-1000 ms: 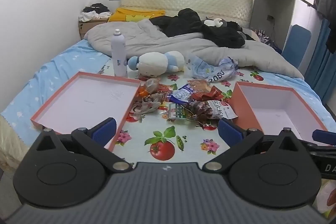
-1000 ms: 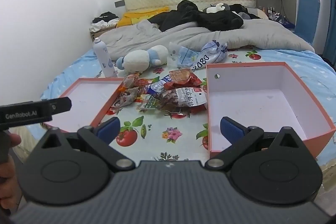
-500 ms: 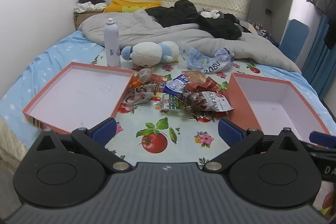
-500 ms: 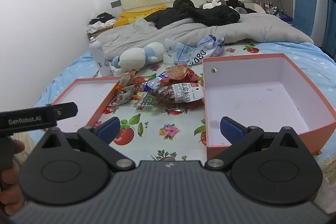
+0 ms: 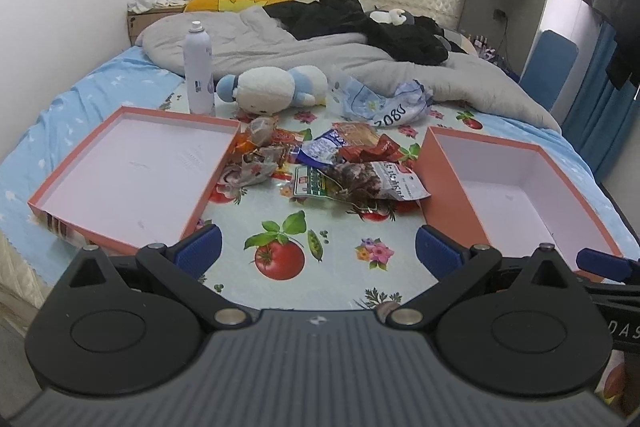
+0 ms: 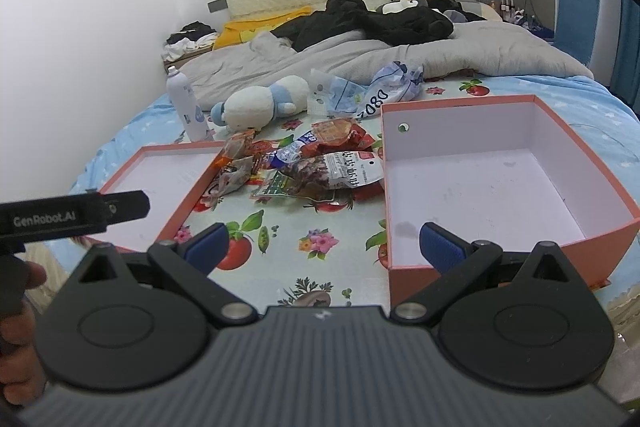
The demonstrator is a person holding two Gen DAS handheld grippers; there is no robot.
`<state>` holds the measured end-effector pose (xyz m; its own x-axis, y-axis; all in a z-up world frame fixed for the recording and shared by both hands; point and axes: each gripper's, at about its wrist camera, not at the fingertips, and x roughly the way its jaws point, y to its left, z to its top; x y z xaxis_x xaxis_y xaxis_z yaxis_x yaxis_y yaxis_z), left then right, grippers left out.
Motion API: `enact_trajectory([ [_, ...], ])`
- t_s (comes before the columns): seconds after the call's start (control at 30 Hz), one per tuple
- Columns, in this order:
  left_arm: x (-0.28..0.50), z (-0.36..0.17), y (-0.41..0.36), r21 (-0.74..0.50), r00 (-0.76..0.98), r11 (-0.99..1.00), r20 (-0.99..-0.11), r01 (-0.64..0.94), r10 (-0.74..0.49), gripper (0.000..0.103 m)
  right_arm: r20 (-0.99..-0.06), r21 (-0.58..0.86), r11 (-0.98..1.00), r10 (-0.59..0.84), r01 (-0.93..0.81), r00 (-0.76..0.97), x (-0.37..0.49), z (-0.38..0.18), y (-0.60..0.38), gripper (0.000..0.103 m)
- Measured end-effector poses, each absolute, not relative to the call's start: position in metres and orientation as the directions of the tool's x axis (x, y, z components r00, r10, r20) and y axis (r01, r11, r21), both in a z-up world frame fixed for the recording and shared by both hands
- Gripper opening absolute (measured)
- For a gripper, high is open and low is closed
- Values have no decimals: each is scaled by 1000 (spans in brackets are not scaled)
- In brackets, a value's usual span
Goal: Organize snacks
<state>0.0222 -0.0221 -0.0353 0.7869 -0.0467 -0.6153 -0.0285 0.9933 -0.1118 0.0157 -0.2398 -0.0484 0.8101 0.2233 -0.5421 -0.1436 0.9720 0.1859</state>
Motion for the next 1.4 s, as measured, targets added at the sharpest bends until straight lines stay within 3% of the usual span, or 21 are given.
enact_trajectory([
  [0.87,20,-38,-13,-128,789,992,-611,-21,-62,103,-554,214,971,212,-108,805,18,-56,-237,103],
  [1.3,34,-46,-6,-84,781,994,-624,-66,-1,103,-516,193,972,219,-137,828,18,-62,-230,103],
  [1.4,36,-50,3,-79,788,995,-616,-63,1,103,-516,211,963,255,-167,818,25,-72,-222,95],
])
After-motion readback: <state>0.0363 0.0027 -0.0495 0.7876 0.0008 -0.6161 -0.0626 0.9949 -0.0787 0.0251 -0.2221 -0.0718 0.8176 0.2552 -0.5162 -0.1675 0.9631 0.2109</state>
